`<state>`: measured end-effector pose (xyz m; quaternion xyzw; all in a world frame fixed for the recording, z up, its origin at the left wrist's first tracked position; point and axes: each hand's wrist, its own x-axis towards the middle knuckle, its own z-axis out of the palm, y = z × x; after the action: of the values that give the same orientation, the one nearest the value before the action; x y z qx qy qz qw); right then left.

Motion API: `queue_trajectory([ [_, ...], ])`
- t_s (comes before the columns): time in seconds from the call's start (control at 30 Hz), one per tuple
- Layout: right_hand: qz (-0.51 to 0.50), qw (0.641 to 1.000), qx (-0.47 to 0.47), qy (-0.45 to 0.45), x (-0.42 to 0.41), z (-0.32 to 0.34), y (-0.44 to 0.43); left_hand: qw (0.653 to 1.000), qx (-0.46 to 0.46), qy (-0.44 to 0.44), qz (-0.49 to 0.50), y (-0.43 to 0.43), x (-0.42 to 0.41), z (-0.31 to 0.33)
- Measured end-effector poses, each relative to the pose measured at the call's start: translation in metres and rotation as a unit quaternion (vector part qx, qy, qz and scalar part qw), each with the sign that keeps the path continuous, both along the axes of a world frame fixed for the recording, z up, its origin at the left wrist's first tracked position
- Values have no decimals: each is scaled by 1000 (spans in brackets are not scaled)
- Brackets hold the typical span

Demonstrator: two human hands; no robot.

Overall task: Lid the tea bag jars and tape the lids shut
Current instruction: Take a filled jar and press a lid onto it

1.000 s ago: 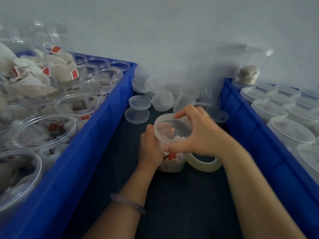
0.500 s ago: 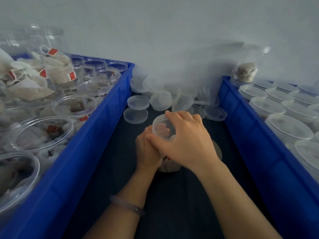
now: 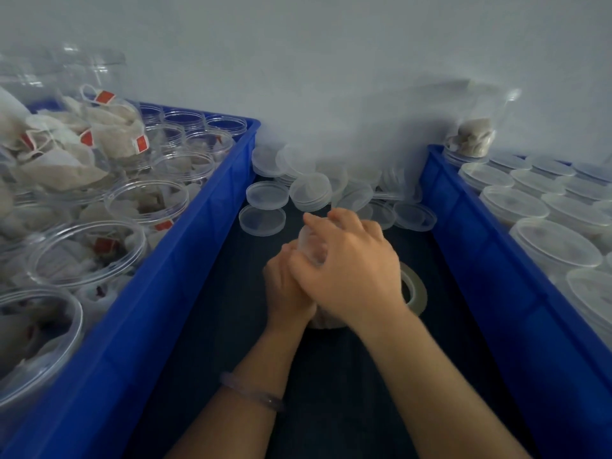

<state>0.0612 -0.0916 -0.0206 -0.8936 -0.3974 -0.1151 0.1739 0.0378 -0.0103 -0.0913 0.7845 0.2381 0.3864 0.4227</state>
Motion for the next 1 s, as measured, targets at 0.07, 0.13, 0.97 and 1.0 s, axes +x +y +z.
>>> queue_trajectory([
  [0.07, 6, 998, -61, -17, -3, -3, -1, 998, 15, 56, 2, 1, 0, -1],
  [0.13, 73, 990, -110, 52, 11, 9, -11, 1000, 7, 15, -13, 6, 2, -5],
  [0.97, -35, 998, 25, 51, 25, 1, -9, 981, -7, 35, -192, -2, -6, 2],
  [1.0, -33, 999, 26, 33, 23, 0, -6, 980, 1, 54, -193, -1, -5, 3],
])
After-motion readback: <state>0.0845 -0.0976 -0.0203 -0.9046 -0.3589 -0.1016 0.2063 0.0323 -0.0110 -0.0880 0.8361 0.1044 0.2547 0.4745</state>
